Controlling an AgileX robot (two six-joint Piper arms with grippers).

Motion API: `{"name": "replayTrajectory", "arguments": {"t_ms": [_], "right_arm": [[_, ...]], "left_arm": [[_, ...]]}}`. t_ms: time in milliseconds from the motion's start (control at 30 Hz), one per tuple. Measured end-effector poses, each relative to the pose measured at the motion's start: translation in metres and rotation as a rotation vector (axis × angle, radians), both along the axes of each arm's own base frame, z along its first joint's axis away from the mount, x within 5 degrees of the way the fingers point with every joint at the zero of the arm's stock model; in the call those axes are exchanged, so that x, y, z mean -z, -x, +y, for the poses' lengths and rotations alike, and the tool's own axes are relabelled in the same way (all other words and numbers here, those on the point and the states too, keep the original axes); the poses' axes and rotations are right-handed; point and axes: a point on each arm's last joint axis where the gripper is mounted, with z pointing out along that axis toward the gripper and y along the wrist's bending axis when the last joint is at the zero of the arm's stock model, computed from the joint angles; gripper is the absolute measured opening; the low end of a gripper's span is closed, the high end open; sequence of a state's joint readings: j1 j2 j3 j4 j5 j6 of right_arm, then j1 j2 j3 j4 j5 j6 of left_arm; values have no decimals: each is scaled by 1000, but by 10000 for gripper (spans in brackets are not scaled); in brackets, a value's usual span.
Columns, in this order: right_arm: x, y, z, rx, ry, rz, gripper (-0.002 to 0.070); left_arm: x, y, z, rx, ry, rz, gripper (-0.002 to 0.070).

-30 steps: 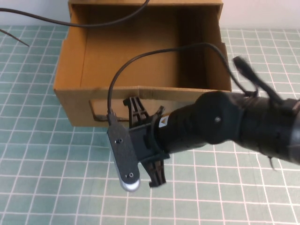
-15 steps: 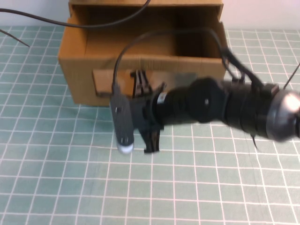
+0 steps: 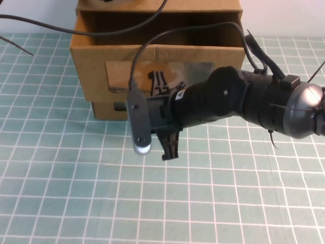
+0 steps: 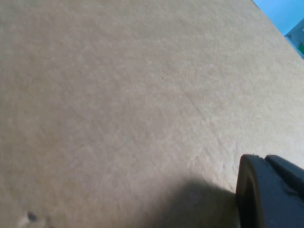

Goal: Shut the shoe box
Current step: Close the shoe box with your right arm

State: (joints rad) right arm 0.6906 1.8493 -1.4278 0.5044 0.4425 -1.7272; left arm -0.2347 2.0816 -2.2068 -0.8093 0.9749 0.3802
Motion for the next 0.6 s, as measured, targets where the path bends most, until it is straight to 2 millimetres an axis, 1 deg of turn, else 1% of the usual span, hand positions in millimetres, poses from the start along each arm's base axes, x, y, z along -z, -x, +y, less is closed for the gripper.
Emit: {"name": "replayTrajectory", "arguments": {"t_ms": [67, 167, 267, 400, 500, 600], "right_arm": [[-6, 9, 3, -31, 5, 6, -14], [-20, 21, 8, -55, -20, -30, -14], [-33, 25, 10, -49, -58, -83, -14], [-39, 23, 9, -25, -84, -123, -14], [-37, 17, 10, 4, -103, -158, -14], [-31, 6, 11, 50, -125, -196, -14]], "left_arm": [[0, 0, 0, 0, 0, 0, -3], [0, 0, 0, 0, 0, 1, -3], [1, 0, 0, 0, -1, 2, -3], [1, 0, 0, 2, -1, 4, -3], [1, 0, 0, 2, -1, 4, -3], [1, 0, 0, 2, -1, 4, -3]]}}
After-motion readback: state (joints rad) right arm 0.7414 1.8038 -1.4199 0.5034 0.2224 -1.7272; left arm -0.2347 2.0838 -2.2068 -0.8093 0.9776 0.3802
